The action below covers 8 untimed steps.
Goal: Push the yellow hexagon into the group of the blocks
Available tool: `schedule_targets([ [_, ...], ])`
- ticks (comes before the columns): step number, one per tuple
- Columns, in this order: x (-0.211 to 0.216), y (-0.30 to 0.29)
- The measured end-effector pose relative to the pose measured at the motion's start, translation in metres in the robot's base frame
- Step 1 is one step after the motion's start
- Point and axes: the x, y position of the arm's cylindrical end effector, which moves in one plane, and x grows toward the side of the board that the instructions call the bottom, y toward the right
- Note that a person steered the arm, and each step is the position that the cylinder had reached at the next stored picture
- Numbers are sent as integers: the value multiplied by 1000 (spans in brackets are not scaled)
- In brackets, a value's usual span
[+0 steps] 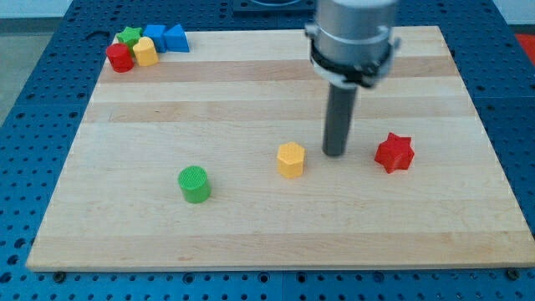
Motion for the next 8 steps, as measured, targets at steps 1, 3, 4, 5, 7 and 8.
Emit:
schedule_targets([
  [1,51,-4],
  [3,-9,-99],
  [4,-42,-135],
  [5,-39,-131],
  [7,34,-68],
  [8,19,-58],
])
